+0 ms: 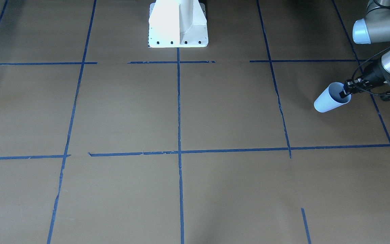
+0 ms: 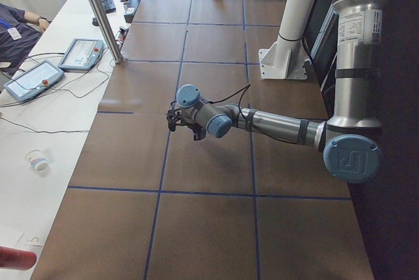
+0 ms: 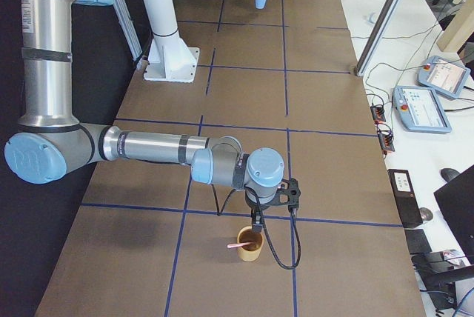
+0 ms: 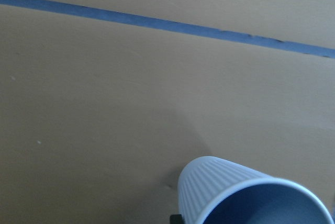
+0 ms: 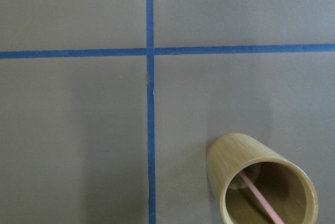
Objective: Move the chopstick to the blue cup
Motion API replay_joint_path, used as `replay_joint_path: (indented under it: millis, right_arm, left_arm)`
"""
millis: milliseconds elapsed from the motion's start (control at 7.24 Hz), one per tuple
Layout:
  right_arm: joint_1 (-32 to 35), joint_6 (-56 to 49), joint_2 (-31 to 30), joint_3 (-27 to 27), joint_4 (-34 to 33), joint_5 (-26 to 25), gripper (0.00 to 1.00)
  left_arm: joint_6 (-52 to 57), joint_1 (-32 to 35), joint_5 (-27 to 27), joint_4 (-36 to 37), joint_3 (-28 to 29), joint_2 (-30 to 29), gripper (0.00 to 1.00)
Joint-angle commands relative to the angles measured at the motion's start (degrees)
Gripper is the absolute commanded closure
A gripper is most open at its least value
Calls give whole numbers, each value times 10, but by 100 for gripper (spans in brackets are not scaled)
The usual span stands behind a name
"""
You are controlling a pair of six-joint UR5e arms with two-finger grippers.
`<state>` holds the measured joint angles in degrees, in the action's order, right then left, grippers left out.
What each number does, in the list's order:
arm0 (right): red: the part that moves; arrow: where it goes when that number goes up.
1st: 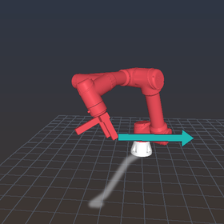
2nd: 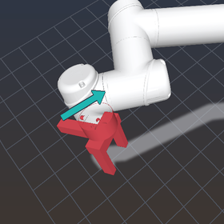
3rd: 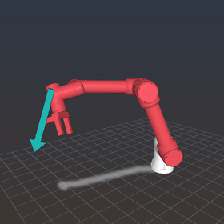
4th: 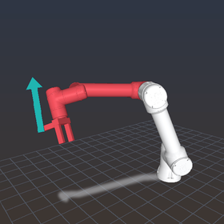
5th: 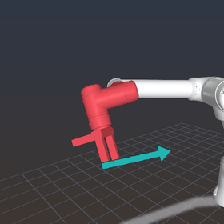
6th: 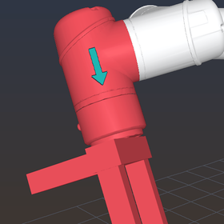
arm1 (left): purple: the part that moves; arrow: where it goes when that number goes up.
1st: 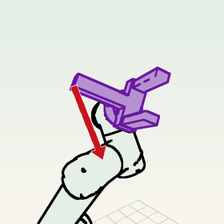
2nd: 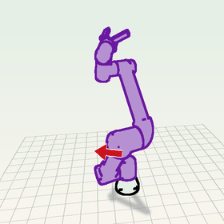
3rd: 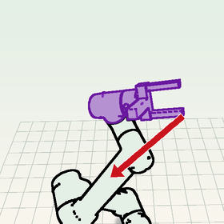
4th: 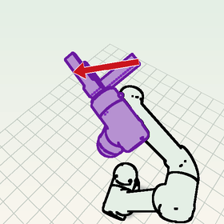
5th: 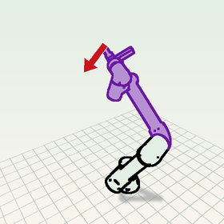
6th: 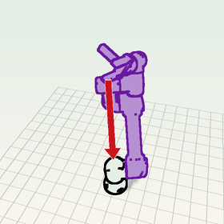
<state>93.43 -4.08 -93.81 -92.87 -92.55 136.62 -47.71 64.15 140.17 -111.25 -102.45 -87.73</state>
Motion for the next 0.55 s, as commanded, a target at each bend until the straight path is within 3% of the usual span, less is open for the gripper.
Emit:
replay_joint_path:
  millis: [0,138,414]
  right_arm:
    - [0,-1,0,-5,0,2,0]
    - [0,-1,0,-4,0,1,0]
    - [0,0,2,-4,1,1,0]
  left_arm:
    - [-57,0,9,152,-104,-67,100]
    - [-107,-5,9,207,-121,-138,100]
    - [-274,-116,-14,230,-118,-259,100]
